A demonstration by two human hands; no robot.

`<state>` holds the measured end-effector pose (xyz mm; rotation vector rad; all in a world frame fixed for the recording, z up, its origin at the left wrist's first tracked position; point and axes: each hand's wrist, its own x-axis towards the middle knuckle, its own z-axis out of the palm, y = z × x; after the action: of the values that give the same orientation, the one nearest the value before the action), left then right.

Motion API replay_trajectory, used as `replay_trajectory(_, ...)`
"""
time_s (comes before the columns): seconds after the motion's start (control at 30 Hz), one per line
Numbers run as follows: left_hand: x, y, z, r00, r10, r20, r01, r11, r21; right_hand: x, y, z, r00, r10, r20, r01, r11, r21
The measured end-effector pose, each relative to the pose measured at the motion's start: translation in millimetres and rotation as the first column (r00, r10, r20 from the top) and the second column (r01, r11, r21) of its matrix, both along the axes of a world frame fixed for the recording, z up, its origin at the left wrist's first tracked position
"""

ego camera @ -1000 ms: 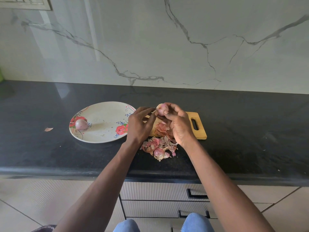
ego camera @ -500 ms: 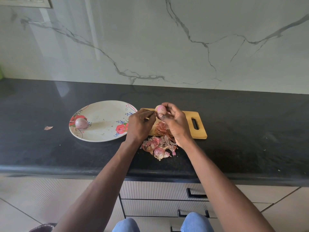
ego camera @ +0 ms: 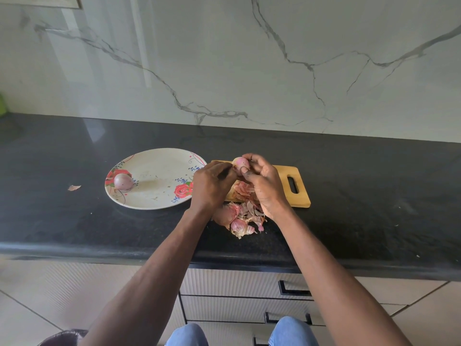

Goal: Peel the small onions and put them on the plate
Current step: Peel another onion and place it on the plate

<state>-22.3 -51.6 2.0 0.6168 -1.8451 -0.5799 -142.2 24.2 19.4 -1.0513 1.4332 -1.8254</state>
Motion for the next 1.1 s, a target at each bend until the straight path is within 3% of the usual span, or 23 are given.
replay_trajectory(0.33, -2, 3, 1, 0.998, 0.06, 0.025, -0.06, 0.998, -0.025, 4, 0, 4, 0.999, 0.012, 0.037, -0.011, 1.0, -0.011)
replay_trajectory(0.5, 7, -15, 6, 0.978, 0.201, -0.057, -0.187, 0.964, 0.187, -5, 5, 3, 0.968, 0.055, 0.247, -0.043, 0.998, -0.052)
replay_trajectory(0.63, 2, -5, 3, 0.996, 0.077, 0.041, -0.082, 0.984, 0.16, -5, 5, 8, 0.92, 0.121, 0.374, -0.09, 0.991, -0.099)
replay_trajectory(0.9, 0, -5, 4, 0.998, 0.009, 0.067, -0.016, 0.994, 0.112, -11, 5, 7, 0.902, 0.152, 0.405, -0.11, 0.986, -0.125)
replay_trajectory(1.1, 4, -6, 3, 0.992, -0.127, -0.021, 0.128, 0.958, 0.255, -11, 3, 3, 0.925, 0.128, 0.358, -0.107, 0.991, -0.08)
